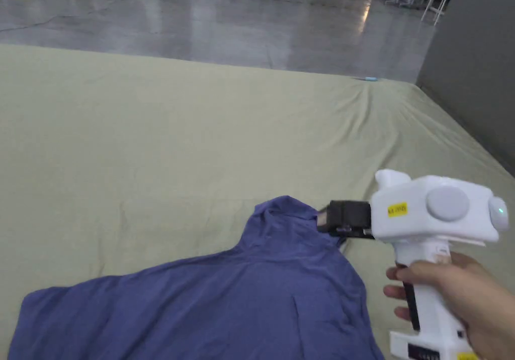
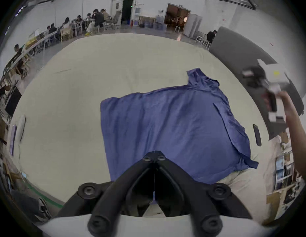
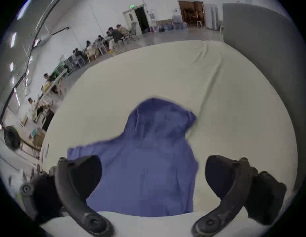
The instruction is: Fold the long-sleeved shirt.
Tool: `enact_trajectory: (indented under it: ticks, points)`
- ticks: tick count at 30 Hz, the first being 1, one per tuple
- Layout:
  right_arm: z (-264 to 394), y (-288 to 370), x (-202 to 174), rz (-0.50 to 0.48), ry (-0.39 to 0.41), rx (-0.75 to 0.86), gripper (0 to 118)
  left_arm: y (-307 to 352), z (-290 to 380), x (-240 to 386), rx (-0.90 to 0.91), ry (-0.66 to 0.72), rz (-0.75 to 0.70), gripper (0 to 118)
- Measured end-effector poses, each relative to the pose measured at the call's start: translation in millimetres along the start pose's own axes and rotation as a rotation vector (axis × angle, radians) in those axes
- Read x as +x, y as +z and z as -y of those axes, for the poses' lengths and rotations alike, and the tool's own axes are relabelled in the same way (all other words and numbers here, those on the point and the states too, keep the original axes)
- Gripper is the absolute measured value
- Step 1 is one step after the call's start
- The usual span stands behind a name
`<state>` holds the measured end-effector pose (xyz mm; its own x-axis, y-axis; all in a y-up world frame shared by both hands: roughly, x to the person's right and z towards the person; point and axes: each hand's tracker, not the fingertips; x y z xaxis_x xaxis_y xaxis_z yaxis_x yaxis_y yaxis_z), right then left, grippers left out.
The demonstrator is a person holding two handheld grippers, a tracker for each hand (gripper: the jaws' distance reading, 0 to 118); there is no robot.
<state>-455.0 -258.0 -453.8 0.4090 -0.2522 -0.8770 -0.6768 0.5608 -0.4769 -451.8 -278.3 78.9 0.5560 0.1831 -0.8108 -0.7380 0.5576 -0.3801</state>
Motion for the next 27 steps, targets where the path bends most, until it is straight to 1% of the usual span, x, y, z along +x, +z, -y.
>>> enact_trajectory:
  ticks: [1, 2, 3, 4, 6, 7, 8, 9, 10, 11, 12, 13, 14, 15, 16, 17, 18, 20, 23, 25, 27]
  points:
    - [-24, -24, 3, 0.03, -0.018, -0.047, 118, -3, -3, 3, 0.001, 0.0, 0.008, 0]
    - [-45, -51, 8, 0.077, -0.015, -0.096, 118, -4, -9, -2, 0.004, 0.005, 0.018, 0]
    - [-63, -76, 14, 0.128, -0.032, -0.134, 118, -7, -13, 0, 0.005, 0.005, 0.02, 0]
    - [-68, -91, 15, 0.161, -0.05, -0.157, 118, -10, -15, 2, 0.005, 0.003, 0.02, 0]
    - [-85, -131, 32, 0.215, -0.142, -0.205, 118, -15, -21, 0, 0.005, 0.0, 0.023, 0]
    - [-88, -147, 40, 0.243, -0.19, -0.236, 114, -17, -22, 0, 0.003, 0.0, 0.025, 0]
    - [-76, -153, 41, 0.257, -0.233, -0.287, 108, -20, -23, 1, -0.001, 0.0, 0.029, 0]
    - [-72, -165, 47, 0.273, -0.27, -0.337, 99, -23, -23, 3, -0.005, -0.001, 0.031, 0]
    - [-68, -173, 51, 0.295, -0.316, -0.356, 73, -22, -20, 2, -0.009, -0.003, 0.031, 0]
    - [-66, -178, 54, 0.308, -0.338, -0.364, 61, -23, -19, 2, -0.016, -0.006, 0.032, 0]
    - [-58, -178, 52, 0.296, -0.318, -0.344, 59, -24, -18, 1, -0.021, -0.007, 0.034, 0]
    - [-56, -178, 49, 0.349, -0.299, -0.343, 59, -27, -16, 4, -0.025, -0.008, 0.035, 0]
    - [-58, -173, 46, 0.315, -0.283, -0.325, 58, -29, -16, 3, -0.034, -0.006, 0.041, 0]
    - [-57, -167, 39, 0.335, -0.241, -0.326, 55, -30, -15, 1, -0.038, -0.005, 0.045, 0]
    - [-57, -160, 33, 0.349, -0.202, -0.324, 38, -30, -15, 0, -0.04, -0.002, 0.049, 0]
    - [-60, -155, 29, 0.377, -0.151, -0.308, 11, -33, -15, 4, -0.042, 0.001, 0.052, 0]
    - [-61, -148, 27, 0.41, -0.129, -0.282, 8, -32, -14, 4, -0.041, 0.003, 0.055, 0]
    - [-65, -129, 22, 0.296, -0.126, -0.247, 7, -30, -13, 4, -0.04, 0.003, 0.057, 0]
    - [-83, -91, 9, 0.285, -0.098, -0.133, 7, -21, -11, 6, -0.029, 0.01, 0.07, 0]
    - [-90, -62, -7, 0.277, -0.018, -0.084, 7, -16, -11, 6, -0.027, 0.005, 0.068, 0]
    - [-86, -29, -28, 0.301, 0.135, -0.031, 7, -11, -11, 4, -0.021, -0.012, 0.051, 0]
